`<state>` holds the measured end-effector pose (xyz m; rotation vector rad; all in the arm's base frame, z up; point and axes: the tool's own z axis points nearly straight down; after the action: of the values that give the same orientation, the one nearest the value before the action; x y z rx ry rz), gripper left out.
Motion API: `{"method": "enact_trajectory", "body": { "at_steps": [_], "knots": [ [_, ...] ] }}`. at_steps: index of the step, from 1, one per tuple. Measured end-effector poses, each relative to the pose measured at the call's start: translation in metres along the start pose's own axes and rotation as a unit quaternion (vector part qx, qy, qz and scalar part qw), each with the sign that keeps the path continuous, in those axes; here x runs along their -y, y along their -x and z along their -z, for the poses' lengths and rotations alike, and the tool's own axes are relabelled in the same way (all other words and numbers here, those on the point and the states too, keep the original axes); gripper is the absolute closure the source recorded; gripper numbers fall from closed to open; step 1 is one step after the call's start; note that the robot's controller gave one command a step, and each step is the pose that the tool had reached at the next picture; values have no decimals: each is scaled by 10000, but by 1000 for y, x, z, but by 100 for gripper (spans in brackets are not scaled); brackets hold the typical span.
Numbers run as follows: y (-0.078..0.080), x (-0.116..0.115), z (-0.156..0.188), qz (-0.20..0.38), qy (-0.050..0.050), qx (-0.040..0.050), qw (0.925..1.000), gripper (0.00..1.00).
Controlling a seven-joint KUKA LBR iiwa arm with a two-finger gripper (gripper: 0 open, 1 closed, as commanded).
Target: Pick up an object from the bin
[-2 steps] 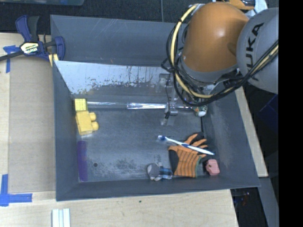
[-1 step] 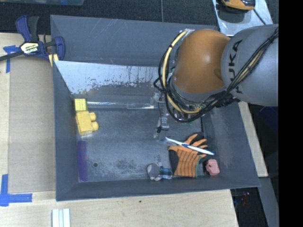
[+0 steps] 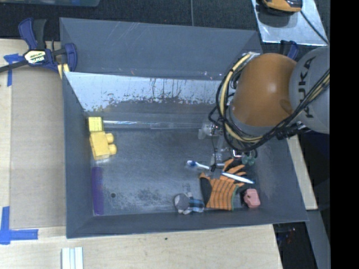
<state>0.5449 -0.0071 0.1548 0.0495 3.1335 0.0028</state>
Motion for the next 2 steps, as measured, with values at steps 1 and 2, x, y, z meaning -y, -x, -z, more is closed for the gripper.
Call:
{"method": "enact_trajectory", "body": {
  "at_steps": [1, 2],
  "knots": [
    [7, 18, 0, -782, -16, 12, 9969, 0],
    [-20, 39, -55, -1646, 5, 33, 9864, 0]
  ]
}}
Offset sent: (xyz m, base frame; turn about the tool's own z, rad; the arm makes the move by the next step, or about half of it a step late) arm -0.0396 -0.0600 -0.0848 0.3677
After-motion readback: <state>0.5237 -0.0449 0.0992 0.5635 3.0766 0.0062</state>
